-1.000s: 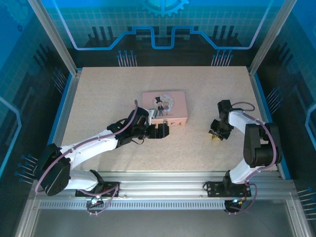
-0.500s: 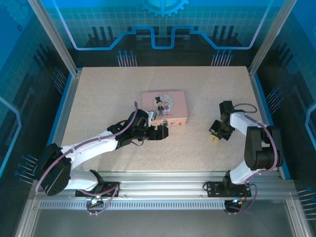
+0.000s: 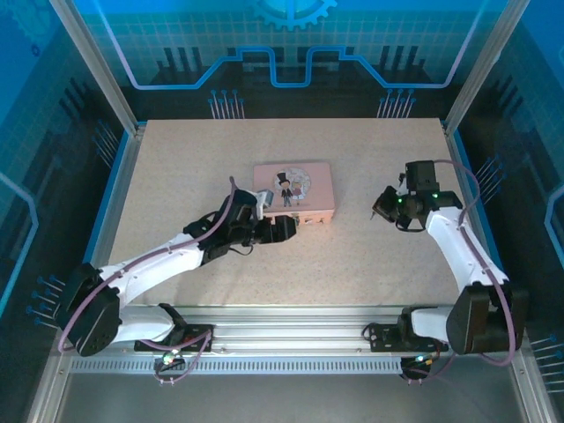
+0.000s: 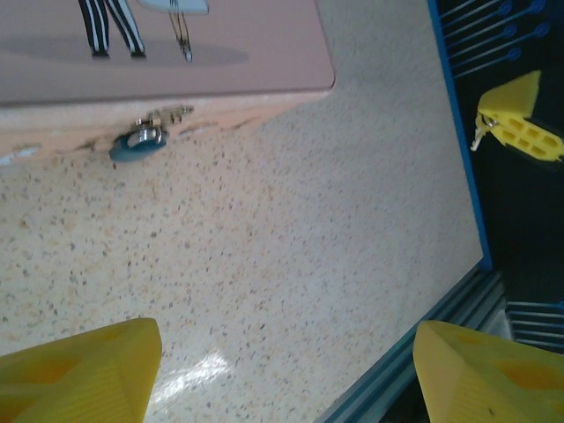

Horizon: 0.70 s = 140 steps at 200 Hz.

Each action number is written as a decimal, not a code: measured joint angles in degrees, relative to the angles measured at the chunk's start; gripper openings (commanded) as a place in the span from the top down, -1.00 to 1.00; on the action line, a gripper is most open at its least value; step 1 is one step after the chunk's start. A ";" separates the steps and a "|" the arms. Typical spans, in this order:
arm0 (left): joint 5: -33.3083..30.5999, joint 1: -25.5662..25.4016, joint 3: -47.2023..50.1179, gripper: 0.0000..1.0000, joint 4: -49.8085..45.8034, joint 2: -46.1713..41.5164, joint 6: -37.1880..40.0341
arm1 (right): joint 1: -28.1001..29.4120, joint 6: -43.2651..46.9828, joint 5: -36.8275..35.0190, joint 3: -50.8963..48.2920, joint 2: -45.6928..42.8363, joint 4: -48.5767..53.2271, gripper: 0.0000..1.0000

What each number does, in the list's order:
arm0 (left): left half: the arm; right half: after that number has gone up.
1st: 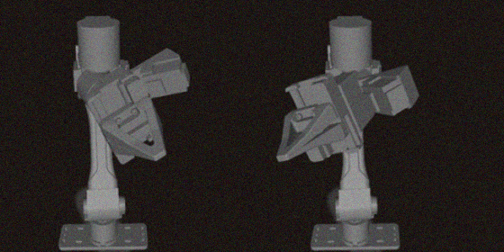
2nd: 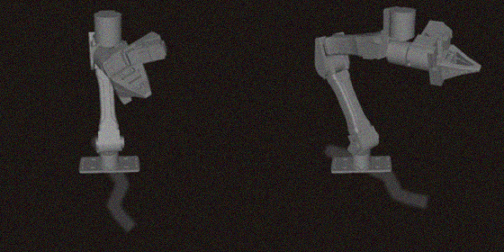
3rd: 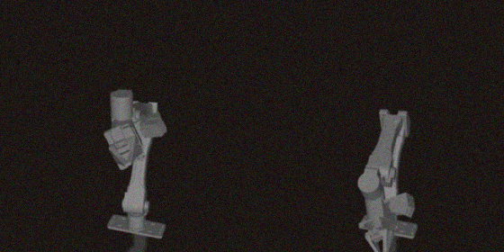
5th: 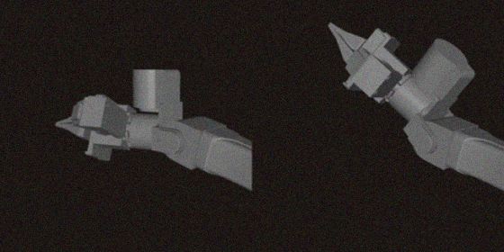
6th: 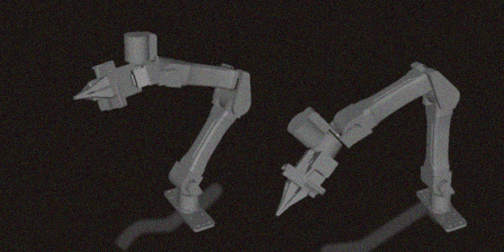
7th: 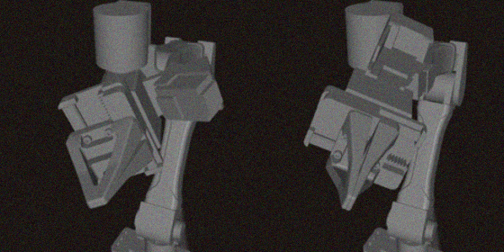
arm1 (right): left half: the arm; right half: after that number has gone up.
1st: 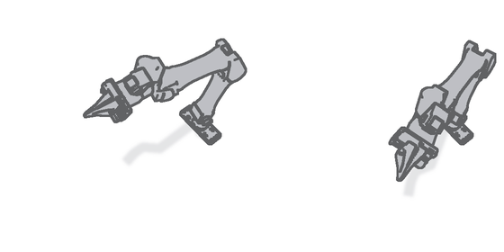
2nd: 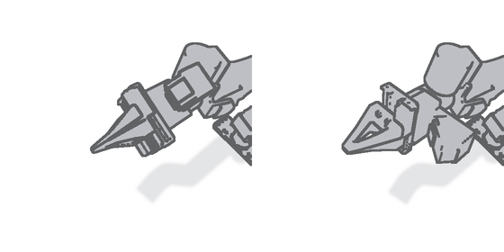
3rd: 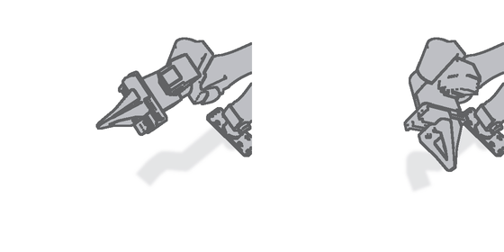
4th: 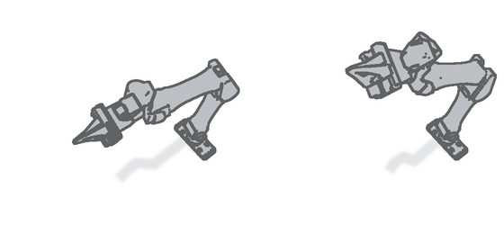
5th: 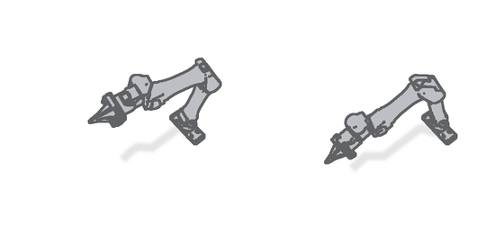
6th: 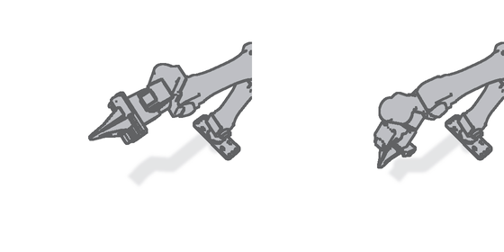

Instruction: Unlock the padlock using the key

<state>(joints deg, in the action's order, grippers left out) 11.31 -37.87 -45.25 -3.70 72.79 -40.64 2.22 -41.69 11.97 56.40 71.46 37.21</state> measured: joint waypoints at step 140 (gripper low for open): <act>13.46 3.63 -5.64 -0.24 24.35 -0.42 -11.63 | 17.09 -7.39 9.07 -0.94 -15.87 -33.97 1.00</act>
<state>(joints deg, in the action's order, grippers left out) 24.77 -34.24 -50.89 20.64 72.38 -52.27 19.31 -49.08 21.04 55.46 55.59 3.25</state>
